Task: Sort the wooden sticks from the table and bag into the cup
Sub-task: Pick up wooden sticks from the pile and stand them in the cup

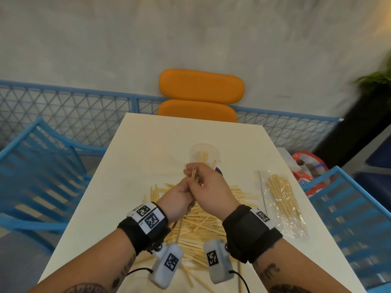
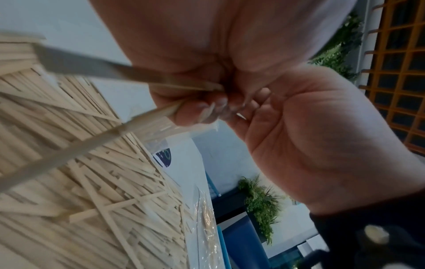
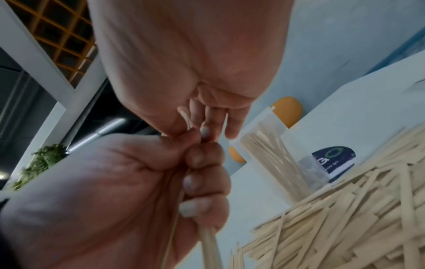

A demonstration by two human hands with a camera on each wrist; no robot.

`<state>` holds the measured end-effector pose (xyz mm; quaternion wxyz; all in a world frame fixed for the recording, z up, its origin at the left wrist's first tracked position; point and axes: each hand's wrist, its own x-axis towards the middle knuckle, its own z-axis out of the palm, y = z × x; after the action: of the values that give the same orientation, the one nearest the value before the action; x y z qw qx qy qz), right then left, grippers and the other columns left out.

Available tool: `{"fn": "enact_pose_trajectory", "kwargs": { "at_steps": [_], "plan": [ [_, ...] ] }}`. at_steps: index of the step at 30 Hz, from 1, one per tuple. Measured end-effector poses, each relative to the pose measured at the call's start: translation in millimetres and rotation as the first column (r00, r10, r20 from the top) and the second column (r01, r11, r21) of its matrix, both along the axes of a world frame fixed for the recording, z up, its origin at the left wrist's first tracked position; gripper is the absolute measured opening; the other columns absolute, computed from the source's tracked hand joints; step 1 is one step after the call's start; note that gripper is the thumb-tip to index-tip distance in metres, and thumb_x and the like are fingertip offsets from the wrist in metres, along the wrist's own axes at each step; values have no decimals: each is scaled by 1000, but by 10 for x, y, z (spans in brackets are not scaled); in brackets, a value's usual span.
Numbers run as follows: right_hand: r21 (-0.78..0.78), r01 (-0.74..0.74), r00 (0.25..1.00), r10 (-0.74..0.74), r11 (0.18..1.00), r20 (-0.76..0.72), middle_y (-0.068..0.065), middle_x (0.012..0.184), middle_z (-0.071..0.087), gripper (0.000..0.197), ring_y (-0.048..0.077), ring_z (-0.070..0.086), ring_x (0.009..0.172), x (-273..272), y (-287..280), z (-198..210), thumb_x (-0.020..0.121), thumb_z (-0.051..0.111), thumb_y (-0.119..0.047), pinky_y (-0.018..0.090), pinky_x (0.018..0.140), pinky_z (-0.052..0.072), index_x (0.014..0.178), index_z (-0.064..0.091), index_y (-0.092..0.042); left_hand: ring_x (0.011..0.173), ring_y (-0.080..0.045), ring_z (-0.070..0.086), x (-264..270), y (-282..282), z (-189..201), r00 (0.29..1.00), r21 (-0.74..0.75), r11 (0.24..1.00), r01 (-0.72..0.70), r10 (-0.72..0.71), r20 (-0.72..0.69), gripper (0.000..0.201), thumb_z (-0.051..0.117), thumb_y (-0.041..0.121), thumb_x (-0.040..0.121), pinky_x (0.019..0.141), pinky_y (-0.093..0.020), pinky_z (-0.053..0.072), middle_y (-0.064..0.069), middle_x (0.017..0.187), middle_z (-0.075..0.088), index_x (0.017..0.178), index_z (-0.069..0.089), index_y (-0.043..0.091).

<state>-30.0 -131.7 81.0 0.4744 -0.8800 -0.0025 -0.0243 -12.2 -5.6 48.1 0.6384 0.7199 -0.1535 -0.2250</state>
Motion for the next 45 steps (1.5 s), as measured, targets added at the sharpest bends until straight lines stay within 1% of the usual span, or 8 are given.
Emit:
{"fn": "enact_pose_trajectory", "kwargs": {
  "at_steps": [6, 9, 14, 20, 24, 30, 37, 45],
  "plan": [
    [159, -85, 977, 114, 984, -182, -12, 144, 48, 58, 4, 50, 128, -42, -51, 2, 102, 52, -26, 14, 93, 38, 154, 26, -25, 51, -10, 36, 202, 85, 66, 948, -261, 912, -317, 296, -117, 20, 34, 4, 106, 50, -25, 31, 0, 68, 44, 101, 50, 15],
    [8, -287, 880, 267, 958, -394, -9, 115, 67, 41, 2, 63, 93, -152, -33, -99, 102, 50, -38, 23, 77, 50, 137, 45, -18, 52, -11, 38, 304, 104, 113, 900, -424, 794, -436, 375, -224, 24, 30, 1, 106, 50, -25, 35, -1, 70, 46, 100, 49, 14],
    [234, -214, 866, 295, 948, -403, 0, 72, 70, 25, 13, 56, 51, -187, 15, -166, 107, 40, -20, 25, 52, 42, 93, 56, -9, 53, -13, 40, 302, 53, 119, 881, -490, 734, -470, 351, -318, 27, 28, -1, 105, 56, -27, 39, -4, 72, 47, 110, 48, 17],
    [320, -168, 874, 291, 932, -389, 5, 97, 72, 23, 19, 64, 67, -124, -12, -182, 106, 46, -23, 24, 52, 46, 109, 52, -1, 52, -15, 45, 248, -39, 100, 888, -468, 766, -441, 295, -353, 21, 31, 7, 108, 70, -34, 43, -1, 66, 48, 113, 50, 13],
    [307, -156, 885, 271, 939, -378, 1, 81, 63, 18, 12, 57, 60, -131, -6, -218, 106, 46, -27, 25, 54, 43, 102, 48, -10, 61, -19, 46, 263, -50, 68, 905, -400, 819, -412, 318, -282, 19, 34, 10, 107, 63, -33, 39, 1, 65, 49, 97, 49, 15],
    [375, -59, 907, 206, 925, -368, 0, 64, 52, 30, 12, 42, 46, -128, 13, -194, 108, 35, -36, 24, 46, 31, 95, 45, -11, 88, -24, 48, 267, -92, 47, 955, -230, 931, -283, 251, -161, 19, 36, 15, 108, 85, -39, 35, 4, 65, 51, 94, 50, 18],
    [510, -22, 862, 275, 860, -426, 0, 61, 40, 27, 14, 32, 45, -163, -141, -186, 106, 39, -34, 27, 46, 18, 87, 46, -17, 70, -23, 62, 456, -44, 98, 909, -316, 856, -408, 412, -59, 48, 35, 5, 106, 83, -45, 51, 2, 76, 63, 137, 35, 42],
    [562, 28, 914, 207, 827, -350, -2, 63, 38, 24, 10, 27, 49, -113, -129, -224, 108, 36, -31, 27, 47, 16, 97, 51, -16, 78, -19, 68, 402, -175, 234, 949, -176, 939, -294, 310, 66, 41, 35, 9, 107, 76, -41, 52, 4, 99, 68, 125, 48, 44]
  ]
}}
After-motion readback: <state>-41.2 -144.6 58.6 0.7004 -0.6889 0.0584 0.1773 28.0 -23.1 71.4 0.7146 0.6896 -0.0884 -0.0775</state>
